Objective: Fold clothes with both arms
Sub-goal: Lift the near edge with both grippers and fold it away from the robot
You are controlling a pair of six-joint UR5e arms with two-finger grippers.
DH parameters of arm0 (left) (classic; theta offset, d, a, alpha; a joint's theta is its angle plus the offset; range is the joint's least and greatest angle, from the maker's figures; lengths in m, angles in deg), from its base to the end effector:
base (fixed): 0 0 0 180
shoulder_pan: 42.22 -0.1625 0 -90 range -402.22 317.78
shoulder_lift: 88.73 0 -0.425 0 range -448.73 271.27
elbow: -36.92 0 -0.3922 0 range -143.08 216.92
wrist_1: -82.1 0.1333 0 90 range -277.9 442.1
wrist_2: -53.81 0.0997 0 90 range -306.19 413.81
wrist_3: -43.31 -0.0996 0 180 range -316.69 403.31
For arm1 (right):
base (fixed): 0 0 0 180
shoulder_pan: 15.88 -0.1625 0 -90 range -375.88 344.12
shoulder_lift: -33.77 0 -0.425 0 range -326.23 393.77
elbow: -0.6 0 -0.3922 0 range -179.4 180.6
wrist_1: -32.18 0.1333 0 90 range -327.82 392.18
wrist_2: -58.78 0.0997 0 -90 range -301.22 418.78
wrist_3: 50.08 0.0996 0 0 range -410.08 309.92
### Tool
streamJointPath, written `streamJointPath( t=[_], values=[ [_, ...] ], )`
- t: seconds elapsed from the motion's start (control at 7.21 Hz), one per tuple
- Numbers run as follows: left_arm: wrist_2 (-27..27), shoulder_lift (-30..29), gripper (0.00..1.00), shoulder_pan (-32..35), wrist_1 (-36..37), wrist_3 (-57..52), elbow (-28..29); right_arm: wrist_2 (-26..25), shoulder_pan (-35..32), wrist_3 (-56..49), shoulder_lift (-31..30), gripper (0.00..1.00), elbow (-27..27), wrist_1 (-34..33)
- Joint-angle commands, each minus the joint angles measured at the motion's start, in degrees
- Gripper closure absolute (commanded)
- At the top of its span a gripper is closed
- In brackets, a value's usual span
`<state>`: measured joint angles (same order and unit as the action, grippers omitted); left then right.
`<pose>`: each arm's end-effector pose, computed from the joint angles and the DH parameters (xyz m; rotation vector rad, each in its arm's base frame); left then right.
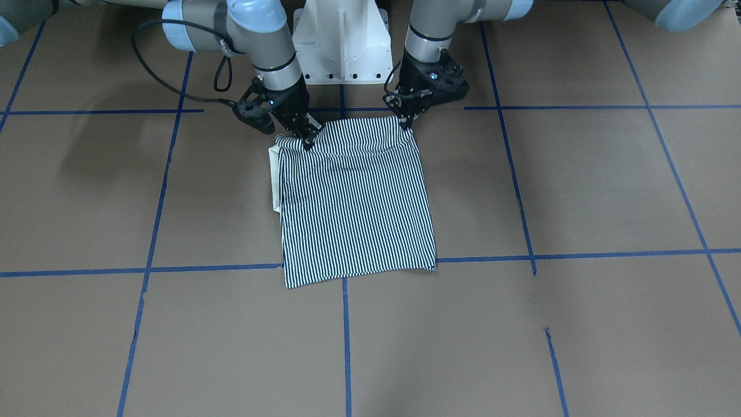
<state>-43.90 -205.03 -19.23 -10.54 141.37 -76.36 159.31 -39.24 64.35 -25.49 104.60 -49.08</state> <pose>0.4886 -0.3376 0.2266 -0.0059 0.9266 -0.4417 -0.5363 -0.3570 0.2299 -0.1827 -0.9490 0.6842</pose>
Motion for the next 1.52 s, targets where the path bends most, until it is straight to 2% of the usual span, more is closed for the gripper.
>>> streamJointPath(
  t=[0.0,0.14,0.28,0.42,0.55,0.69,0.83,0.97,1.25,1.39],
  values=[
    [-0.7,-0.2,1.00,1.3,-6.7,-0.2,4.9,0.0,-1.9,-0.1,2.4,1.00,-4.1,4.0],
    [-0.6,-0.2,1.00,1.8,-6.8,-0.1,4.9,0.0,-2.9,-0.3,2.7,1.00,-4.6,4.1],
    [-0.7,-0.2,1.00,4.2,-6.8,-0.4,5.0,0.0,-4.5,-0.6,5.7,1.00,-8.9,4.3],
    [-0.6,-0.9,1.00,8.1,-7.2,-0.8,7.0,0.0,-7.5,-0.9,10.2,1.00,-17.2,6.6],
    [-0.7,-4.5,1.00,12.7,-10.6,-2.9,14.8,0.4,-11.1,-1.9,12.8,0.95,-24.5,11.2],
    [-0.5,-7.9,0.02,14.4,-15.0,-9.1,24.5,0.5,-13.7,-7.5,15.4,0.01,-31.0,14.5],
    [-0.4,-8.5,0.00,15.9,-20.8,-11.5,29.3,0.5,-15.7,-11.1,16.7,0.00,-33.6,15.8],
    [-0.5,-8.4,0.00,17.0,-22.7,-11.6,30.2,0.5,-16.7,-12.1,17.7,0.00,-35.3,15.9],
    [-0.9,-8.5,0.00,17.8,-22.6,-11.7,30.1,0.8,-18.1,-15.5,18.7,0.00,-35.7,15.8],
    [-3.2,-8.2,0.00,18.9,-22.1,-13.1,29.4,3.8,-19.4,-20.0,19.1,0.00,-35.5,15.7]
  ],
)
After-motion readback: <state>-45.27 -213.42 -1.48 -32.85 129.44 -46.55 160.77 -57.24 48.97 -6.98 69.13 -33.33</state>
